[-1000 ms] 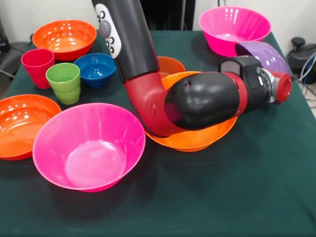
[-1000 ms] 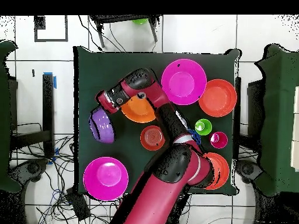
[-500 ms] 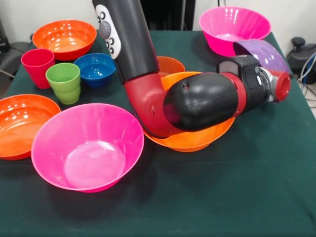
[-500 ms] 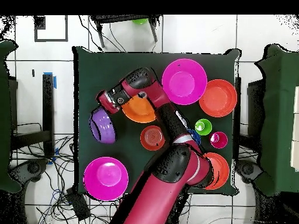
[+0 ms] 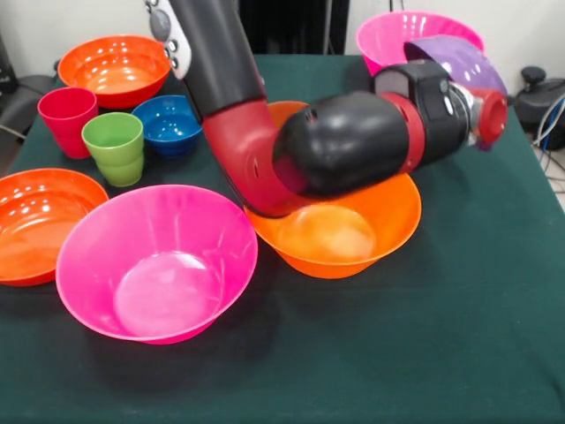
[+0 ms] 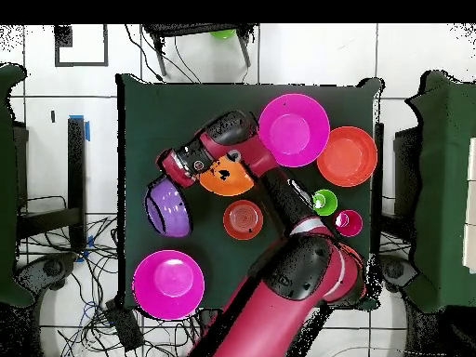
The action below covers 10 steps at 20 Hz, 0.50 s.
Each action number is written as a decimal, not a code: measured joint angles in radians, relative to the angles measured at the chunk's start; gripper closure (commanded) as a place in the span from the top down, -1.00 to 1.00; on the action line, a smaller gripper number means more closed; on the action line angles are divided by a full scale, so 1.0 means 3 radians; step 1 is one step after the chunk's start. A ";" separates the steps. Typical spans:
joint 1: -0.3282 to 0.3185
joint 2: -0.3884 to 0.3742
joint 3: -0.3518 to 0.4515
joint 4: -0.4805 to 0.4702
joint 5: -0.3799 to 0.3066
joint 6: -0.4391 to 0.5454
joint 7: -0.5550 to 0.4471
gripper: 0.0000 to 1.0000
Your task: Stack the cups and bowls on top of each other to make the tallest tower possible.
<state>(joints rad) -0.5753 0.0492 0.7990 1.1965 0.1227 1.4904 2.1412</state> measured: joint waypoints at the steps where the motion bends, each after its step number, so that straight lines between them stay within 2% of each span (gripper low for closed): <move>1: -0.0036 -0.0063 0.0002 0.0102 0.0029 -0.0056 0.0000 -1.00; 10: -0.0158 -0.0517 0.0022 0.0733 0.0296 -0.0493 0.0000 -1.00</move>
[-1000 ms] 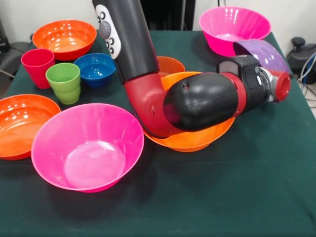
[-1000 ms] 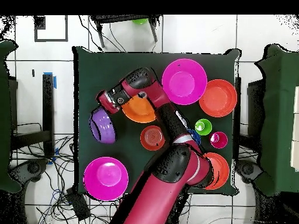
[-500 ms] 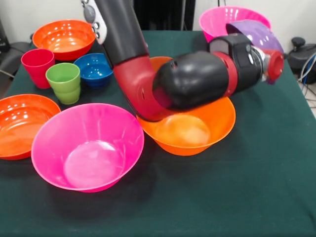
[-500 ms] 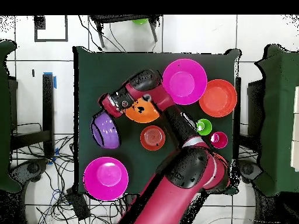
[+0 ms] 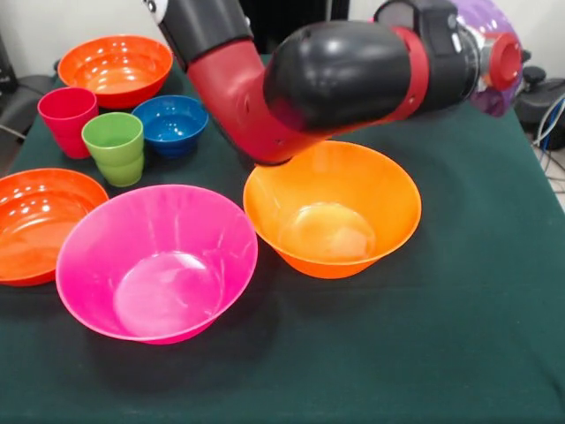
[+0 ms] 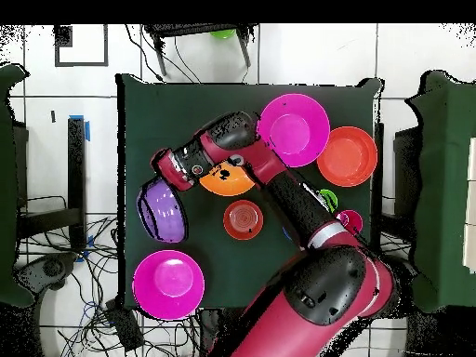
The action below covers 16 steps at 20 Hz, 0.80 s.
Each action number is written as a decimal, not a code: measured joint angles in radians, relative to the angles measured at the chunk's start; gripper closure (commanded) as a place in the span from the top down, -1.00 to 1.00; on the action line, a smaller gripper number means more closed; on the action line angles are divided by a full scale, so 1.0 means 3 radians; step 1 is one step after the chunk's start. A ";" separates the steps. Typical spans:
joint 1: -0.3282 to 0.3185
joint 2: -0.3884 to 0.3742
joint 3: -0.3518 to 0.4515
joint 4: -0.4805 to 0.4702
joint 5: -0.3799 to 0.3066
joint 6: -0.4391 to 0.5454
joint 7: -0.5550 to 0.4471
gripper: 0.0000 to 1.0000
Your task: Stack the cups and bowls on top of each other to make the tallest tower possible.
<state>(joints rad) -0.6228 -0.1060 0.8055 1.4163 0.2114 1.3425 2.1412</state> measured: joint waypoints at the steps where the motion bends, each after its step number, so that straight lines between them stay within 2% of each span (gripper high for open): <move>1: 0.0010 -0.0042 0.0000 0.0040 0.0030 -0.0039 0.0000 -1.00; 10: 0.0112 -0.0125 -0.0006 0.0041 0.0109 -0.0065 0.0000 -1.00; 16: 0.0257 -0.0066 -0.0057 -0.0178 0.0107 -0.0032 0.0000 -1.00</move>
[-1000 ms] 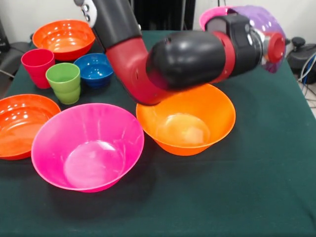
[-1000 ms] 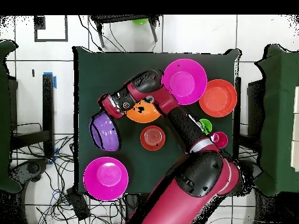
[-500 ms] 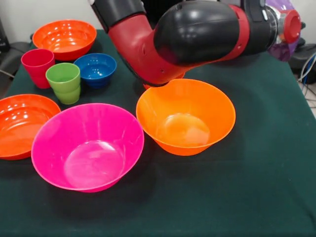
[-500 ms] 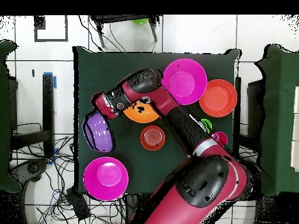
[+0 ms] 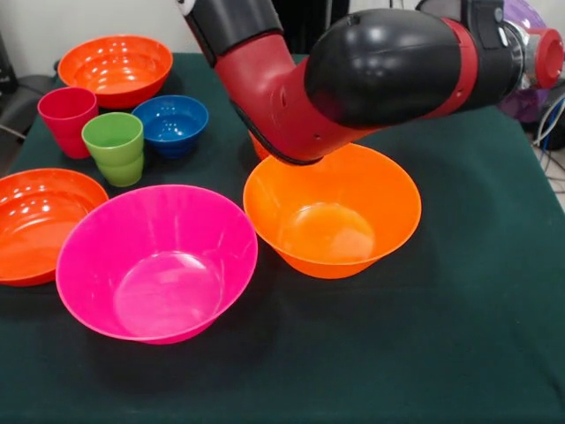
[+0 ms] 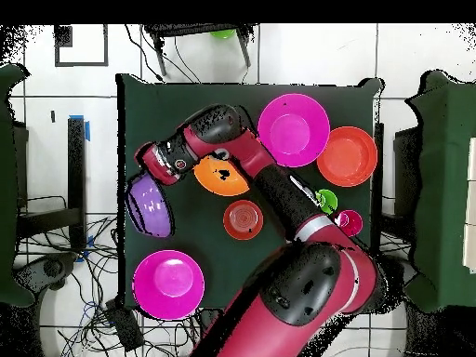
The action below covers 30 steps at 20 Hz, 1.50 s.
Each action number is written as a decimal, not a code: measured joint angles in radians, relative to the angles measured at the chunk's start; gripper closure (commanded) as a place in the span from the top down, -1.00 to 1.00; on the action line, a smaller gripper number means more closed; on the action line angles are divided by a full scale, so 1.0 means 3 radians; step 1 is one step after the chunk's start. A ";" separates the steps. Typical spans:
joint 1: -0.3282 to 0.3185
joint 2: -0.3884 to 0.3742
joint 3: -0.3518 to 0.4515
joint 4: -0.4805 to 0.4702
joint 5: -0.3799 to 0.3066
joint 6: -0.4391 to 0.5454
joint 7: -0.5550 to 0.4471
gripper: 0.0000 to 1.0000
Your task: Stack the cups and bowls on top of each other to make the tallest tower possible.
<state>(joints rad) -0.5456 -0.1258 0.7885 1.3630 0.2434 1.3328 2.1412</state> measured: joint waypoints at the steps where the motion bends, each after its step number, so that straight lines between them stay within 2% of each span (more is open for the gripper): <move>1: 0.0013 0.0005 -0.0003 -0.0029 0.0001 0.0013 0.0000 -1.00; 6: 0.0083 0.0035 -0.0021 -0.0272 -0.0001 0.0155 0.0000 -1.00; 11: 0.0085 0.0023 -0.0072 -0.0387 -0.0005 0.0191 0.0000 -1.00; 26: 0.0087 0.0040 -0.0183 -0.0437 -0.0010 0.0206 0.0000 -1.00; 30: 0.0122 0.0109 -0.0188 -0.0580 -0.0012 0.0251 0.0000 -1.00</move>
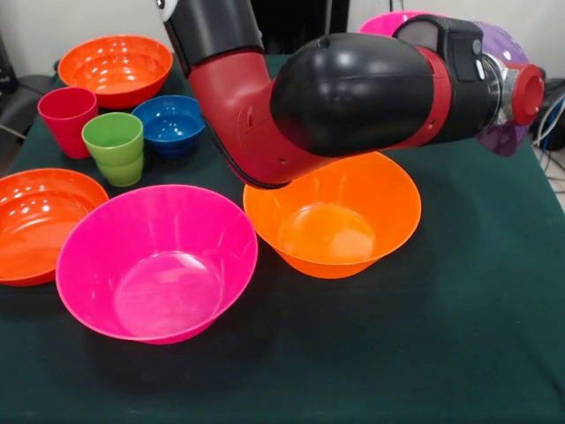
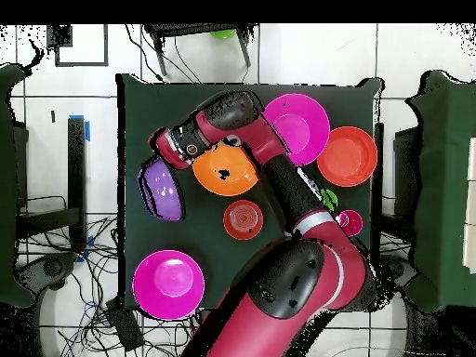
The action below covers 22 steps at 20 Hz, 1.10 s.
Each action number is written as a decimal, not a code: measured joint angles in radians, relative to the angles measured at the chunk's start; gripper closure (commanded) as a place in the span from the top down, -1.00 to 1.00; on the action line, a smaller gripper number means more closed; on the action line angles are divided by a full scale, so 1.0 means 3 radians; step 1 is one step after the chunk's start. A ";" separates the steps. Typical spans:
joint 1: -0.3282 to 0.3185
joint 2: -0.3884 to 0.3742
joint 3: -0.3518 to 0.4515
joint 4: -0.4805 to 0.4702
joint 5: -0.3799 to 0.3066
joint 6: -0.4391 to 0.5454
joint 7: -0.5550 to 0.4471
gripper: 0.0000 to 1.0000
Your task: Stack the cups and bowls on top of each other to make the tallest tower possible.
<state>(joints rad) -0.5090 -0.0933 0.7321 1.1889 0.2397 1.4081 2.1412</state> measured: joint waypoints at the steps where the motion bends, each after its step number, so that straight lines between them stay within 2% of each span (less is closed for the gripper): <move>1: 0.0007 0.0014 0.0000 -0.0029 0.0000 0.0013 0.0000 -1.00; 13: 0.0128 0.0238 -0.0004 -0.0606 -0.0011 0.0421 0.0000 -1.00; 22: 0.0143 0.0317 -0.0018 -0.0802 -0.0012 0.0696 0.0000 -1.00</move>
<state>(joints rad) -0.4660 0.0019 0.7266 0.9482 0.2360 1.6168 2.1412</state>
